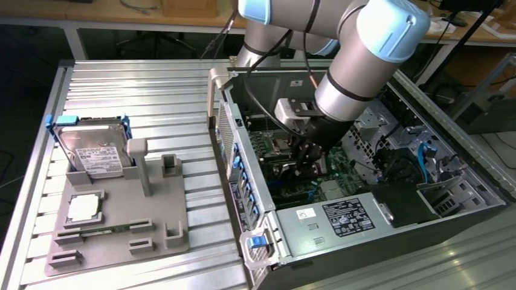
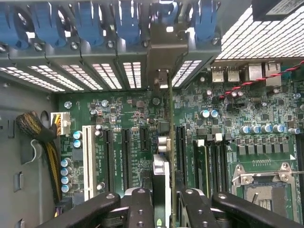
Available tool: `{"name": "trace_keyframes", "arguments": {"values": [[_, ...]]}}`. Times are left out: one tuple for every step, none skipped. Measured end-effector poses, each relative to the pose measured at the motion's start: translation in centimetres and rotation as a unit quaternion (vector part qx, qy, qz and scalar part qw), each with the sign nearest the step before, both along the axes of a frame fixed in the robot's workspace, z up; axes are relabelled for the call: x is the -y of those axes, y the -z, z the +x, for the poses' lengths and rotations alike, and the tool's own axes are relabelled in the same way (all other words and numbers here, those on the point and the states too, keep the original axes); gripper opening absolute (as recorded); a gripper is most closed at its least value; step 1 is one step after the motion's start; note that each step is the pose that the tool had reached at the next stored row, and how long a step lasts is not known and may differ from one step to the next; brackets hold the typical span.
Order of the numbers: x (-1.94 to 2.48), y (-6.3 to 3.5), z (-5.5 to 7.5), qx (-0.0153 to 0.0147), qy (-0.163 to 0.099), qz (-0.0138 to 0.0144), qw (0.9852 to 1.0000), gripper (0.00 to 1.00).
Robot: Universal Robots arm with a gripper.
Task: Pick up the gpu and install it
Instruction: 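Insert the gpu into the slot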
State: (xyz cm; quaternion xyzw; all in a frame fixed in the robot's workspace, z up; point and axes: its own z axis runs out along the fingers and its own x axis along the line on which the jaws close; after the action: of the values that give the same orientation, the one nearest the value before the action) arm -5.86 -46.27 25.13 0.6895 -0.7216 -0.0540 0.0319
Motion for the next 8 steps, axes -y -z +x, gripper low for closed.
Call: {"name": "trace_keyframes", "arguments": {"values": [[0.0, 0.02, 0.0, 0.0022, -0.001, -0.0001, 1.0, 0.27], [0.0, 0.07, -0.01, 0.007, -0.001, -0.0004, 1.0, 0.27], [0.01, 0.13, 0.0, 0.0082, -0.002, -0.0004, 1.0, 0.27], [0.0, 0.2, -0.01, 0.0093, -0.002, -0.0005, 1.0, 0.27], [0.0, 0.26, -0.07, 0.0102, -0.002, -0.0006, 0.9999, 0.27], [0.01, 0.32, -0.17, 0.0111, -0.002, -0.0006, 0.9999, 0.27], [0.0, 0.38, -0.23, 0.0117, -0.002, -0.0006, 0.9999, 0.27], [0.0, 0.4, -0.24, 0.0118, -0.002, -0.0006, 0.9999, 0.27]]}}
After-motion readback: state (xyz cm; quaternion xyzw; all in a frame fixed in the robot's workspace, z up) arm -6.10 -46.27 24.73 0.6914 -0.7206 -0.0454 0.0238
